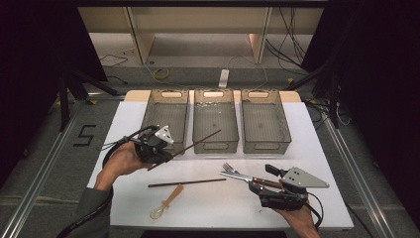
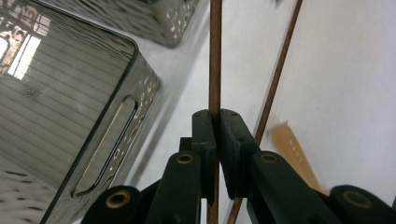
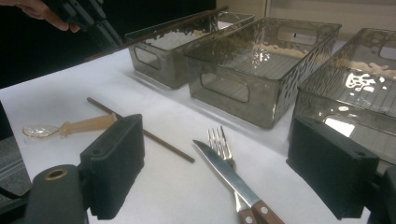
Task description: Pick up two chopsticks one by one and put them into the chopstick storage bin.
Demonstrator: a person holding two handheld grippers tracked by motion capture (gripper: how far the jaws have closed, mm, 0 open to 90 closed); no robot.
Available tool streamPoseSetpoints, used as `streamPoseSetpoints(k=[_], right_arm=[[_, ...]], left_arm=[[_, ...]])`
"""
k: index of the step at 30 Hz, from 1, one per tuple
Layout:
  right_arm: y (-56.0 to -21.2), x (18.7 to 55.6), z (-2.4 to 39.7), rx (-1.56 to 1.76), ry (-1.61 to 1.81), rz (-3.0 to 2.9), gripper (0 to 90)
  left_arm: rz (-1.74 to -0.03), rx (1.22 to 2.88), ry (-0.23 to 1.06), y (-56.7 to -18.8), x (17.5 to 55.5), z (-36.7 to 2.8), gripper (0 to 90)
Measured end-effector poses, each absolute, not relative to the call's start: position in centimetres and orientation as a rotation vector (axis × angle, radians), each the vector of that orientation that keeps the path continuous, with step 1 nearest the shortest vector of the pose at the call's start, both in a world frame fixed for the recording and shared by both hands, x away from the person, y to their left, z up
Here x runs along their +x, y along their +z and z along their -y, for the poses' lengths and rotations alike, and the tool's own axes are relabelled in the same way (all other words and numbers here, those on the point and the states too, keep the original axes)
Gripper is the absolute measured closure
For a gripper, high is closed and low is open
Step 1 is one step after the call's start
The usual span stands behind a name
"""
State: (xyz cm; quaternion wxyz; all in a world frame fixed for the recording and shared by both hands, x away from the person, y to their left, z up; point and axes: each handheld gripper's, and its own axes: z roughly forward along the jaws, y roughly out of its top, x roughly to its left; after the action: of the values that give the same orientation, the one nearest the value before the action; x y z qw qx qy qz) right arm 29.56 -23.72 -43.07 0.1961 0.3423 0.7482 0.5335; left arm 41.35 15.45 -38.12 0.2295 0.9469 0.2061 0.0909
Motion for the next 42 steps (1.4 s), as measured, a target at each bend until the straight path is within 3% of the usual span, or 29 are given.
streamPoseSetpoints(k=[26, 42], right_arm=[[-43.0, 29.5, 23.8, 0.955, 1.502, -2.086, 19.2], [-43.1, 29.6, 23.8, 0.957, 1.508, -2.088, 19.2]], left_arm=[[-0.996, 2.217, 0.387, -36.6, 44.8, -18.5, 84.5], [-1.079, 2.144, 0.464, -35.7, 47.3, -20.2, 84.5]])
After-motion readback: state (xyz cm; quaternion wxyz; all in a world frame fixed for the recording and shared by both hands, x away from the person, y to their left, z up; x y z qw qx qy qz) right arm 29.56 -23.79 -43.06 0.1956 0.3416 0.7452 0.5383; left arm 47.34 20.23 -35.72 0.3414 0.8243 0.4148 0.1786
